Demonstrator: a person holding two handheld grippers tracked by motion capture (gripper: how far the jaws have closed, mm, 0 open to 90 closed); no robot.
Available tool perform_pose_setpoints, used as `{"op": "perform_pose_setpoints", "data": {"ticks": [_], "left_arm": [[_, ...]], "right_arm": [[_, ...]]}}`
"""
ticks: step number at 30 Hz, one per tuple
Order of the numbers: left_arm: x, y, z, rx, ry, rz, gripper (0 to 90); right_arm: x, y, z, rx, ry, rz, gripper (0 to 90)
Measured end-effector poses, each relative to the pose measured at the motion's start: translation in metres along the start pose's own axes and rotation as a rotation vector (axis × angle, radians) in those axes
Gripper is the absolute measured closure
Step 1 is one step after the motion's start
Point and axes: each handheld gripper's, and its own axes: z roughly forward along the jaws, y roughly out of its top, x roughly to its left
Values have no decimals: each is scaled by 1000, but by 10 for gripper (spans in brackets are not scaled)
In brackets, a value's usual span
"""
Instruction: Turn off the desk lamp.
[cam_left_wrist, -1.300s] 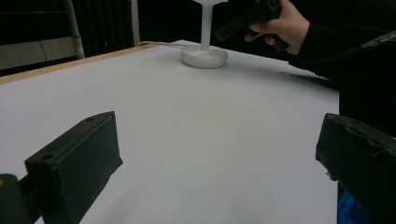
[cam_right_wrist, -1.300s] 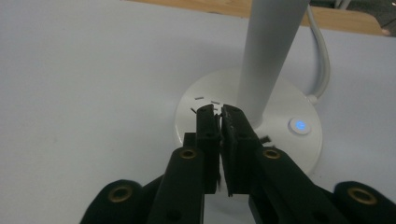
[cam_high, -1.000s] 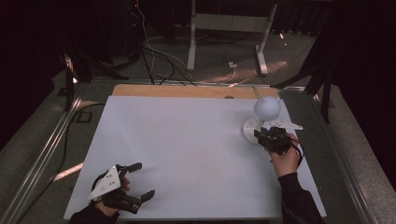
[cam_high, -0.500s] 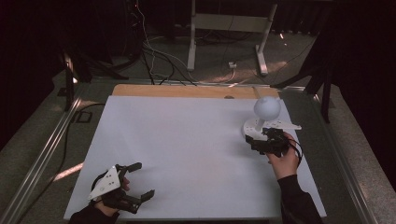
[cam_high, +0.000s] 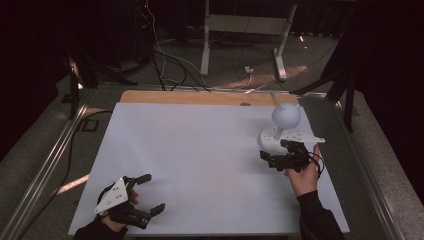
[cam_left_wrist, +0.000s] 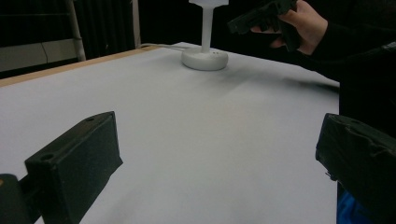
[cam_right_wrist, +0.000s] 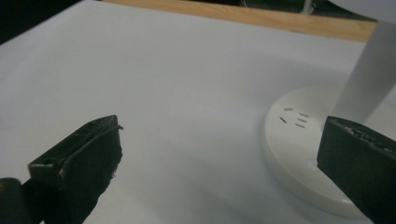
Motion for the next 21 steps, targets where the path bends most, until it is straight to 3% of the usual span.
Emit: {"op": "perform_pose_setpoints", "data": {"ticks": [9, 21], "left_arm": [[0, 0, 0, -1, -3, -1, 5], [0, 0, -1, -4, -2, -3, 5]], "right_arm": [[9, -8, -7, -4, 6, -33, 0], [23, -31, -17, 25, 54, -55, 0]]}}
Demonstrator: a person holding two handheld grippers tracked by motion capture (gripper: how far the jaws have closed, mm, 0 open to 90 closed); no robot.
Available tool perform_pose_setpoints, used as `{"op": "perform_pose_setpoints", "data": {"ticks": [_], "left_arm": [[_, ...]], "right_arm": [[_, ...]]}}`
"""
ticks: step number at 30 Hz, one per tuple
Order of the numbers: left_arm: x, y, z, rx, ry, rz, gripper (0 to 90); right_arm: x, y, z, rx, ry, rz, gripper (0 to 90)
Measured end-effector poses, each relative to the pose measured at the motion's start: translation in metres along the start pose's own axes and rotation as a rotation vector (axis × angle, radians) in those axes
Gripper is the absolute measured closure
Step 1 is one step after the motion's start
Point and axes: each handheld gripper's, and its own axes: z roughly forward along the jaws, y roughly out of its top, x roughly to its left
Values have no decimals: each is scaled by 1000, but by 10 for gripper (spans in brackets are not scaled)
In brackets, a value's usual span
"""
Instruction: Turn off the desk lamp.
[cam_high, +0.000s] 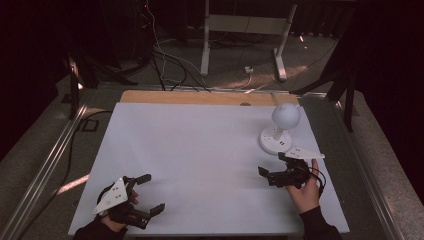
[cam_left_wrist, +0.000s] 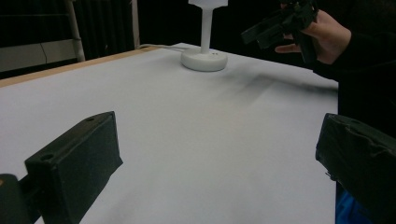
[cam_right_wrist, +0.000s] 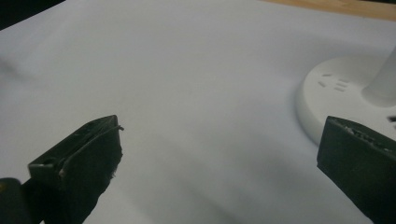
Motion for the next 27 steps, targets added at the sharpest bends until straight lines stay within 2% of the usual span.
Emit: {"op": "perform_pose_setpoints", "data": {"ticks": [12, 16, 21, 27], "left_arm": [[0, 0, 0, -1, 0, -5, 5], [0, 0, 0, 1, 0, -1, 5], [0, -1, 1, 2, -1, -3, 5], [0, 0, 1, 3, -4, 1, 5]], "right_arm": [[8, -32, -5, 57, 102, -59, 0], [7, -42, -2, 92, 111, -122, 0], [4, -48, 1, 110, 122, -119, 0], [4, -48, 1, 97, 123, -126, 0]]}}
